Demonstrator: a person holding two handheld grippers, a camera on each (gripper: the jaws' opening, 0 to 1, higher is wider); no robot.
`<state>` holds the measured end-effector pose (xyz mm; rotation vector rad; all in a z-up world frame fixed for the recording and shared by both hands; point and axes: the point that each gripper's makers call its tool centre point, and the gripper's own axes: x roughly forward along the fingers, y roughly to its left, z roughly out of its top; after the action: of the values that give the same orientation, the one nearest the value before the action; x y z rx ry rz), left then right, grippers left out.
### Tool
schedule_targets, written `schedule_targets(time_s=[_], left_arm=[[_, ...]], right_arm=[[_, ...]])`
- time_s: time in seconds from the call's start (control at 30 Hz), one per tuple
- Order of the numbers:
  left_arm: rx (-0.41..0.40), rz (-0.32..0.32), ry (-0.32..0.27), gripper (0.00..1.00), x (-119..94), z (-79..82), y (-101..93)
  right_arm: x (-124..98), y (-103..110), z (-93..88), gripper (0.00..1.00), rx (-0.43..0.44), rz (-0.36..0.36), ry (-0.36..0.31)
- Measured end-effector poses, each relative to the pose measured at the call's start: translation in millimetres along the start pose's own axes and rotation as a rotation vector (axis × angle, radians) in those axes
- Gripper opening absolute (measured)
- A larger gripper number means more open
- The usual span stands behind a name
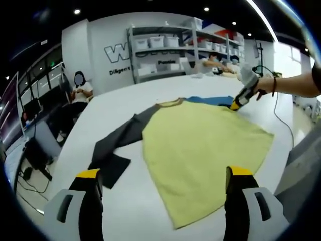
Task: Fold the garment on the visible template until the final outline fits inside the template.
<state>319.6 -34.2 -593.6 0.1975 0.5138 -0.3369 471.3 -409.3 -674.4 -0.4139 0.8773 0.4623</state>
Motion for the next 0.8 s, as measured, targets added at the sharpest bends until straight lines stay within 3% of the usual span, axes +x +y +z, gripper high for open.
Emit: schedule_targets(time_s=[0.27, 0.8], left_arm=[[-0.013, 0.033, -0.003, 0.99, -1.9, 0.1, 7.6], [-0.029, -0.008, -0.013, 0.99, 0.8, 2.3, -0.6]], right_arm=[[-6.6, -9.0, 7.3, 0.00, 0.065, 0.003, -0.027], [-22.0, -33.5, 41.0, 0.00, 0.165, -0.050, -0.091]])
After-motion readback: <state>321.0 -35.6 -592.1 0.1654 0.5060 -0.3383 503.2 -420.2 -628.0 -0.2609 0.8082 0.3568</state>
